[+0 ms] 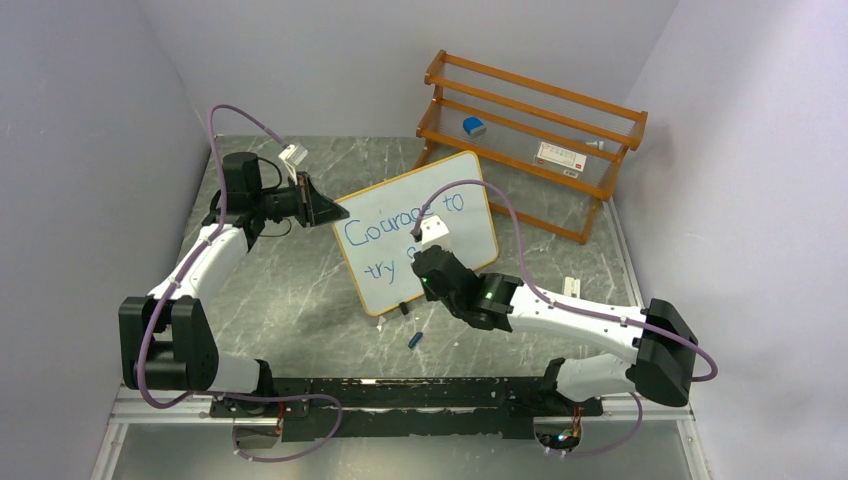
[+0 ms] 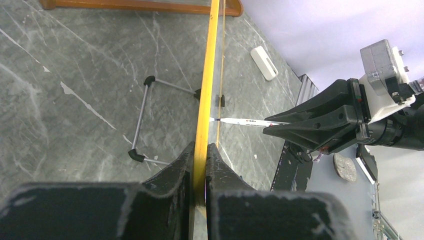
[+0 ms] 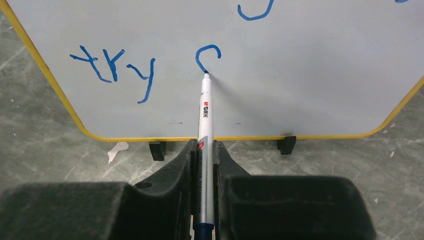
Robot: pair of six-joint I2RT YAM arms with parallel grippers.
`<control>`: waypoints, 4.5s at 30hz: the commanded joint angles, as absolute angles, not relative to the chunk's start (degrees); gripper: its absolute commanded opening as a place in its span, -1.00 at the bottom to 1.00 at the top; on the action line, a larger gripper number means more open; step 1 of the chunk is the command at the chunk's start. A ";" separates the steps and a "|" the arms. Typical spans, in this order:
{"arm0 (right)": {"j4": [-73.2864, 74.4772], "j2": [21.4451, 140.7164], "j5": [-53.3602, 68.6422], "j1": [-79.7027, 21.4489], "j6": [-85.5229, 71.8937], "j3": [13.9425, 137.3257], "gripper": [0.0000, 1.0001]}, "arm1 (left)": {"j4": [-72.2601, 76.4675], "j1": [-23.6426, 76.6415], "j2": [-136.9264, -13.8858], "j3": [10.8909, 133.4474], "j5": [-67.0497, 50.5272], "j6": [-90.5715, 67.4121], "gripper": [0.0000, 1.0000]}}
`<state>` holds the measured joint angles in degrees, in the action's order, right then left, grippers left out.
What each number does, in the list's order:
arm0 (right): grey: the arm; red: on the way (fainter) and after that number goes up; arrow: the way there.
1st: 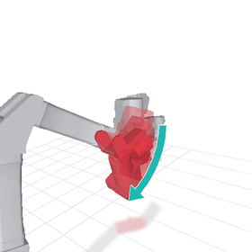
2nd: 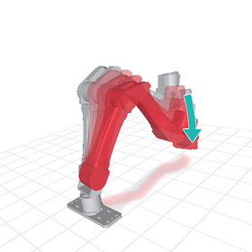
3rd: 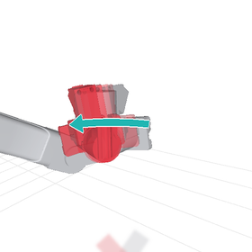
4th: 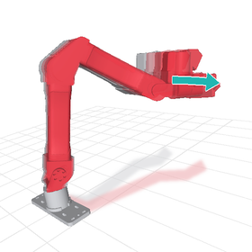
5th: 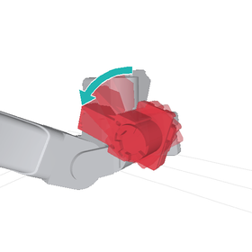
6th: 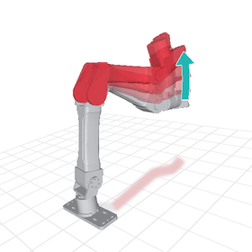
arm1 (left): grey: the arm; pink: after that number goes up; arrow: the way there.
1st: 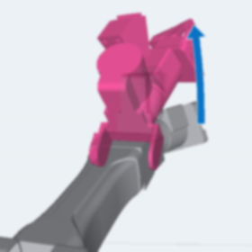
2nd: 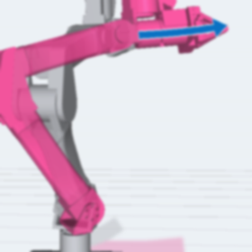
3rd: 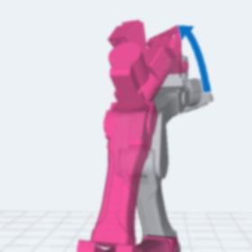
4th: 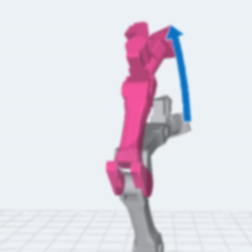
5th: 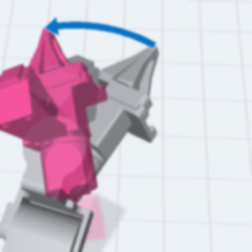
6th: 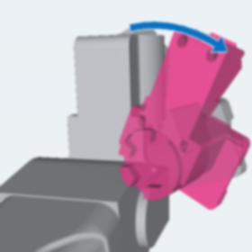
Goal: Write a sentence on the whiteboard
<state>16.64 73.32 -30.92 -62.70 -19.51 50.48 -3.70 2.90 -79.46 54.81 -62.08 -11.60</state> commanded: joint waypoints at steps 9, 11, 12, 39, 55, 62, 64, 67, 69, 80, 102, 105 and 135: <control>15.10 72.00 -35.43 -62.40 -20.64 48.69 -1.00 | -7.86 4.66 -81.38 54.32 -57.56 -8.60 -0.90; 14.57 71.83 -35.86 -62.26 -20.56 48.77 -1.00 | -7.91 4.66 -81.34 54.32 -57.49 -8.59 -0.90; 14.16 71.74 -35.97 -62.31 -20.40 48.71 -1.00 | -7.87 4.66 -81.38 54.27 -57.42 -8.61 -0.90; 12.61 71.35 -34.81 -62.15 -20.17 48.44 -1.00 | -7.80 4.66 -81.45 54.32 -57.65 -8.65 -0.90; 15.89 71.43 -34.15 -62.21 -21.68 47.47 -1.00 | -7.90 4.66 -81.50 54.40 -57.56 -8.53 -0.90; 15.89 70.88 -35.80 -62.22 -22.06 46.98 -1.00 | -7.83 4.66 -81.47 54.40 -57.61 -8.52 -0.90; 15.44 70.35 -36.13 -62.20 -22.07 46.86 -1.00 | -7.97 4.66 -81.43 54.40 -57.41 -8.38 -0.90; 14.93 69.60 -36.05 -62.18 -21.91 46.80 -1.00 | -7.89 4.66 -81.40 54.32 -57.42 -8.60 -0.90; 14.24 68.93 -35.53 -62.17 -21.55 46.68 -1.00 | -7.95 4.65 -81.57 54.37 -57.48 -8.52 -0.90; 12.99 69.10 -36.09 -60.82 -20.92 46.94 -1.00 | -7.91 4.66 -81.52 54.40 -57.53 -8.49 -0.90; 11.11 70.84 -34.78 -59.11 -20.65 47.03 -1.00 | -7.86 4.66 -81.56 54.40 -57.61 -8.51 -0.90; 10.83 71.25 -35.00 -59.03 -20.74 47.09 -1.00 | -7.83 4.66 -81.56 54.32 -57.66 -8.60 -0.90; 10.94 70.08 -29.22 -59.15 -18.81 46.98 -1.00 | -8.00 4.66 -81.56 54.40 -57.44 -8.47 -0.90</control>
